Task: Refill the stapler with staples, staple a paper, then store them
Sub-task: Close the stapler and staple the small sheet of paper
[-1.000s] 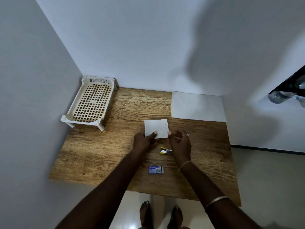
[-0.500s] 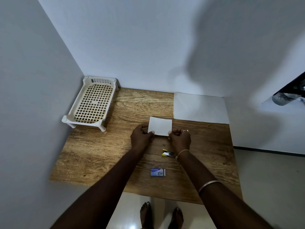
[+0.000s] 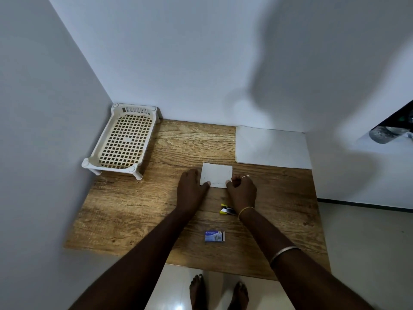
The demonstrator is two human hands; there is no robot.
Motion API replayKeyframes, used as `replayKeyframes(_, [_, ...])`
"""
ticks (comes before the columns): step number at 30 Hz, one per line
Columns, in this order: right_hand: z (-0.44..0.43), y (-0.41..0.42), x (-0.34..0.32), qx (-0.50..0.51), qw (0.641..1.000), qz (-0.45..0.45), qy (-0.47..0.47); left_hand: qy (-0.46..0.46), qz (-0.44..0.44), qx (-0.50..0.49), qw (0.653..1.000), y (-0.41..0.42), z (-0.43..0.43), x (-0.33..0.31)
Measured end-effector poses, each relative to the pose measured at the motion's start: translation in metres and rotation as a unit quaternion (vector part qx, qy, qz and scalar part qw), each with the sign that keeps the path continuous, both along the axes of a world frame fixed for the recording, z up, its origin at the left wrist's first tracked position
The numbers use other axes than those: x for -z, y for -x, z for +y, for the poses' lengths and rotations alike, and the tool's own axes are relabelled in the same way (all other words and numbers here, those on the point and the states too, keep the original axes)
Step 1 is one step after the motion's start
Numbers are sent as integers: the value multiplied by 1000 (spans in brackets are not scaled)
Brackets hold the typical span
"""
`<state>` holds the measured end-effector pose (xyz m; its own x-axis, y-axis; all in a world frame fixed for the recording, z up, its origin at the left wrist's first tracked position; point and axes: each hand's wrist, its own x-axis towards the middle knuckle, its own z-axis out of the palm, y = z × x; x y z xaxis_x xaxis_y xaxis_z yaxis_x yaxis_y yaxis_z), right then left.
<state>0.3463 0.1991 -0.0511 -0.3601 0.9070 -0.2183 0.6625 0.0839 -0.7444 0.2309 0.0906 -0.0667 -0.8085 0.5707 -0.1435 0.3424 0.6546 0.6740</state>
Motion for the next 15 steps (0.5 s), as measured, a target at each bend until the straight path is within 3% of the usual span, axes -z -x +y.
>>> replayKeyframes(4, [-3, -14, -3, -142, 981, -40, -127, 1, 102, 112, 988, -7, -16, -8])
replayKeyframes(7, [-5, -25, -2, -269, 932, -87, -225, 28, 222, 266, 938, -12, -30, -6])
replayKeyframes(10, [-10, -28, -1, -345, 899, -159, -220, 97, 212, 342, 910, -13, -36, 1])
replayKeyframes(15, [-16, -29, 9, -393, 874, -215, -187, 155, 202, 369, 894, -7, -41, 16])
